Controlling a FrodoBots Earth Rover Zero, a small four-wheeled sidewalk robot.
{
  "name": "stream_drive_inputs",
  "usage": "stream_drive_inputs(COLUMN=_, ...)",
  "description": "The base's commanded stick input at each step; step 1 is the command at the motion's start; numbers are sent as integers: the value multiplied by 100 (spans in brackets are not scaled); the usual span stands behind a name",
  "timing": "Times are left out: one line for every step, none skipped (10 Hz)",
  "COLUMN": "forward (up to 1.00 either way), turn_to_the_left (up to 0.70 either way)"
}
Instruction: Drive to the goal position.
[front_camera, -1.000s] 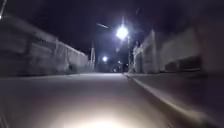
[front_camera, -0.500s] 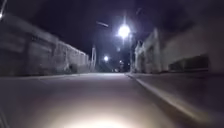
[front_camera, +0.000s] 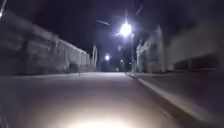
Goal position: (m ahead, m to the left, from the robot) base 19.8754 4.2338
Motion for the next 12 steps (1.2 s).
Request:
stream_drive_inputs(forward=70, turn_to_the_left=0)
stream_drive_inputs(forward=70, turn_to_the_left=0)
stream_drive_inputs(forward=70, turn_to_the_left=0)
stream_drive_inputs(forward=70, turn_to_the_left=0)
stream_drive_inputs(forward=70, turn_to_the_left=0)
stream_drive_inputs(forward=70, turn_to_the_left=0)
stream_drive_inputs(forward=70, turn_to_the_left=0)
stream_drive_inputs(forward=70, turn_to_the_left=0)
stream_drive_inputs(forward=70, turn_to_the_left=0)
stream_drive_inputs(forward=70, turn_to_the_left=0)
stream_drive_inputs(forward=70, turn_to_the_left=0)
stream_drive_inputs(forward=70, turn_to_the_left=0)
